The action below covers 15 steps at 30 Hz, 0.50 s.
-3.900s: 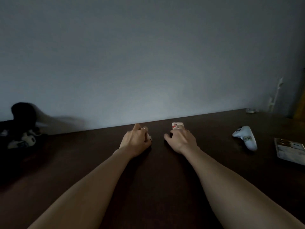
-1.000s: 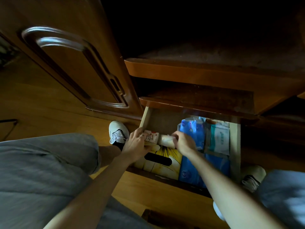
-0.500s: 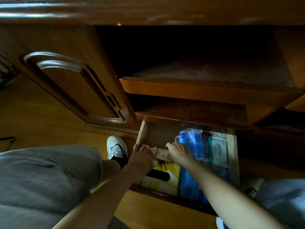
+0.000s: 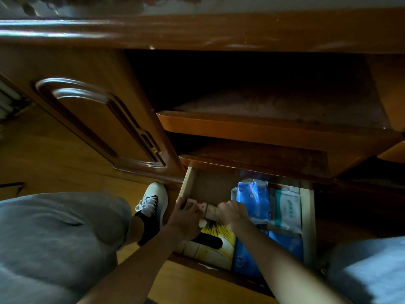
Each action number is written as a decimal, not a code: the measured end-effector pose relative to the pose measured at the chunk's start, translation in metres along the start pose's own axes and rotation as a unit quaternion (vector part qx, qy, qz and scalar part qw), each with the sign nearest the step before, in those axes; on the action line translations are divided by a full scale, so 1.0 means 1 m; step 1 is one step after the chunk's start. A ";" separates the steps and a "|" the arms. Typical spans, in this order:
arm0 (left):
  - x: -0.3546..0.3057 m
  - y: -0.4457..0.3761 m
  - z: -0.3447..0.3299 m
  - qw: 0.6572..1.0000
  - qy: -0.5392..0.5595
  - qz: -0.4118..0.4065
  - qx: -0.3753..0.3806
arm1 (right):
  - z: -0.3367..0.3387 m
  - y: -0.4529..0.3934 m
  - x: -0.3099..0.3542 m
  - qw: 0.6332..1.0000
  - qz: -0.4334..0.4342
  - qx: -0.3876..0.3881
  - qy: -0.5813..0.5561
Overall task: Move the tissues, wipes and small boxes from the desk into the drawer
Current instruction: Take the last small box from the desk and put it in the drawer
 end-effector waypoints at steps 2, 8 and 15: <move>0.011 0.003 -0.002 1.000 0.006 0.001 -0.017 | 0.001 0.002 -0.001 0.999 0.003 -0.007 -0.050; 0.039 0.023 0.011 0.985 0.060 -0.045 -0.156 | 0.041 0.007 -0.023 0.949 0.017 -0.216 -0.229; 0.024 0.033 0.000 0.984 -0.034 -0.168 -0.052 | 0.035 0.054 -0.047 0.959 0.066 -0.213 -0.175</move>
Point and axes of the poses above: each hand's wrist, its own y-axis away from the middle knuckle, its own z-axis out of the back of the hand, x = y × z, the point moved 3 cm from there along -y, towards the middle knuckle, and after that the axes turned 5 degrees about -z, right-handed, at the moved point
